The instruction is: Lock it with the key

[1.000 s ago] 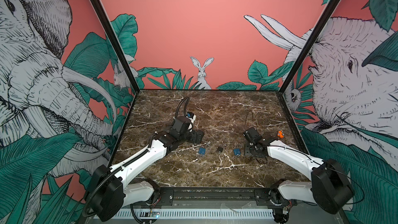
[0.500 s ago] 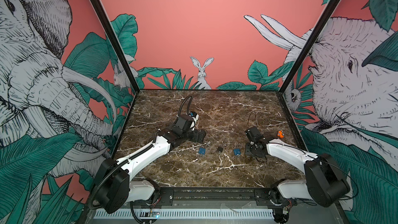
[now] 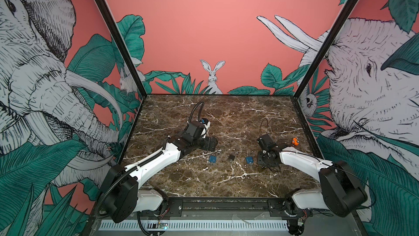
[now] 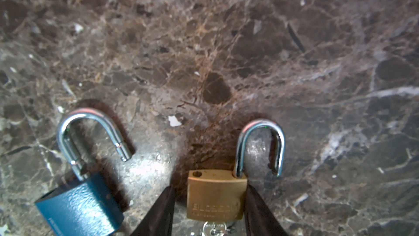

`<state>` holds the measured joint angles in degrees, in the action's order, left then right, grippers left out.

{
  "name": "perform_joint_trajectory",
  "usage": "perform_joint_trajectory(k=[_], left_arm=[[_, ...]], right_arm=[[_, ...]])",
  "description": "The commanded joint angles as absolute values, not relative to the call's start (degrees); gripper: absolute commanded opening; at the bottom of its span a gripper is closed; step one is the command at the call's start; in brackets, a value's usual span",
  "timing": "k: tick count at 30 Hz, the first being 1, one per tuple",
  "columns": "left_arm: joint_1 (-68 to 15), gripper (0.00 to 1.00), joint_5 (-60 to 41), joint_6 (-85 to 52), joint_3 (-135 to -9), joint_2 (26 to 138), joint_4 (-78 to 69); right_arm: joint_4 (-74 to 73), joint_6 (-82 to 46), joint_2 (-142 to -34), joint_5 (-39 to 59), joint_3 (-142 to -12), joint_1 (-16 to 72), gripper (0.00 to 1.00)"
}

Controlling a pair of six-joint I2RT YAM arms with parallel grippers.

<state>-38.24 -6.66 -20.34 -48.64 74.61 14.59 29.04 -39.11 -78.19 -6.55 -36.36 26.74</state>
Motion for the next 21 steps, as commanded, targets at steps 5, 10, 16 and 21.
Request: perform_joint_trajectory(k=[5, 10, 16, 21], left_arm=[[-38.6, 0.98, -7.2, -20.1, -49.3, 74.9, 13.4], [-38.7, 0.98, -7.5, -19.9, -49.4, 75.5, 13.3], [-38.6, 0.98, -7.9, -19.5, -49.5, 76.1, 13.1], [-38.6, 0.98, -8.4, -19.0, -49.8, 76.8, 13.1]], right_arm=[[32.1, -41.4, -80.3, -10.1, -38.0, 27.6, 0.47], [33.0, -42.4, -80.6, -10.8, -38.3, 28.0, 0.46], [34.2, -43.7, -81.0, -11.0, -38.7, 28.9, 0.43], [34.9, -45.7, -81.1, -12.0, -38.8, 29.9, 0.43]])
